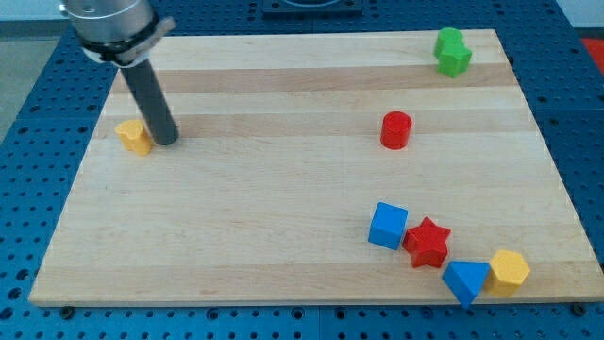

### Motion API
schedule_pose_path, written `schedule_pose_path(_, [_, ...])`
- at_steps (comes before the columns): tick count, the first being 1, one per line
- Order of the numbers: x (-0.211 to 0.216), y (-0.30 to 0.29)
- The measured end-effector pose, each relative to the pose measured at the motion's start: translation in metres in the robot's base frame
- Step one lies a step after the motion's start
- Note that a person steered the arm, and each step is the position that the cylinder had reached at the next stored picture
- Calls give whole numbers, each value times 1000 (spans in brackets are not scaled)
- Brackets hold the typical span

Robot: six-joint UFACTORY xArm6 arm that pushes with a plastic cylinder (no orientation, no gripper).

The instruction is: Nudge the red circle a bit up

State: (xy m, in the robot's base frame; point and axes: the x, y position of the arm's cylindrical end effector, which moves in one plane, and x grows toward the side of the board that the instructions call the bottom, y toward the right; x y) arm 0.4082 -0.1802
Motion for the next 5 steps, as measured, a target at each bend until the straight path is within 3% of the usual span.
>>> schedule_pose_path(2, [19,120])
schedule_pose_path(4, [87,123])
schedule_pose_path(5, [105,158])
